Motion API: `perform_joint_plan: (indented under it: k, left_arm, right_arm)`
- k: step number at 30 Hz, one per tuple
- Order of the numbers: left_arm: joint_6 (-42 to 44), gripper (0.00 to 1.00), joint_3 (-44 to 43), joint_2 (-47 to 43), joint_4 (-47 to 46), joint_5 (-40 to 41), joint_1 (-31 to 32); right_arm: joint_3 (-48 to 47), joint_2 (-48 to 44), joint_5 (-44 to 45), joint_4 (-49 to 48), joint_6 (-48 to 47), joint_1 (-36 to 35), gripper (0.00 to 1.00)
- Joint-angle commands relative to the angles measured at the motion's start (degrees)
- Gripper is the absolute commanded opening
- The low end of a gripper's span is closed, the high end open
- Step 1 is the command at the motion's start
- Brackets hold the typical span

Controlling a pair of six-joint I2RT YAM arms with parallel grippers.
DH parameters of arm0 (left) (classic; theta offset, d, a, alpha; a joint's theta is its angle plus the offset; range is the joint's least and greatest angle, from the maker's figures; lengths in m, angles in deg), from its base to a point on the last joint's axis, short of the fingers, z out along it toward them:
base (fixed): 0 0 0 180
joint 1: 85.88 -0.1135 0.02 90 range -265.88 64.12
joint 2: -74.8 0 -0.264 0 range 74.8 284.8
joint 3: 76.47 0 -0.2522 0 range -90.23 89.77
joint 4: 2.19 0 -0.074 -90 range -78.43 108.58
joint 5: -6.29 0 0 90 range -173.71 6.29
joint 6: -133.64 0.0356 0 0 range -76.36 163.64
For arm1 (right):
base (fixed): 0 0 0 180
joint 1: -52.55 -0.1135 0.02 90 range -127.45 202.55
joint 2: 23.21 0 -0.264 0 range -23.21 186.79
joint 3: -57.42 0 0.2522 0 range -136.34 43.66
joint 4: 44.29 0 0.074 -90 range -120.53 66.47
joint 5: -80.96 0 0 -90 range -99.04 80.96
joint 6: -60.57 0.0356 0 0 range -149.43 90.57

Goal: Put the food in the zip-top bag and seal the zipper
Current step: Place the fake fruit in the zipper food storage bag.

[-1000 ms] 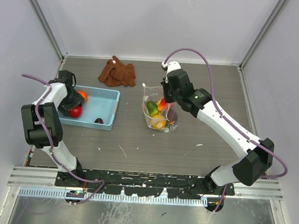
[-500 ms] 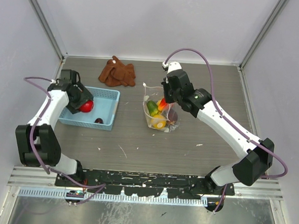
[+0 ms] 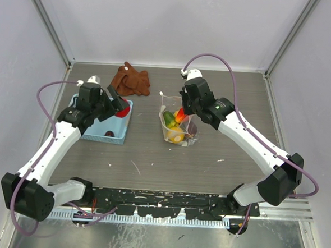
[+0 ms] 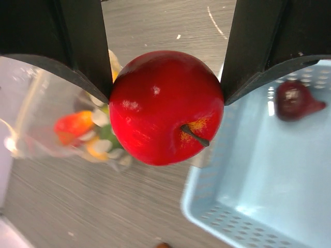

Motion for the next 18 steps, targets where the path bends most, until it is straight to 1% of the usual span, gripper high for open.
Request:
perform_joint_plan:
  k: [1,8,14,18]
  left_arm:
    - [0.73,0.43,0.25,-3.26,-8.92,-1.46,5.55]
    - [1.95,0.43,-0.44,-5.10,-16.38,-1.18,14.57]
    - [4.85,0.44,-2.91,-3.21,-20.68,0.98,22.58]
    - [6.44,0.44,-4.14,-0.93,-23.13,2.35,25.81]
  right_arm:
    - [-3.09,-0.80,1.39,0.01,1.39,0.16,0.00]
    - [-3.19,-1.78,0.62,0.24,2.09,0.17,0.00]
    - [-3.36,-2.21,-1.13,0.16,2.36,0.07,0.00]
    - [-3.36,-2.62,-2.01,-0.10,2.51,0.05,0.00]
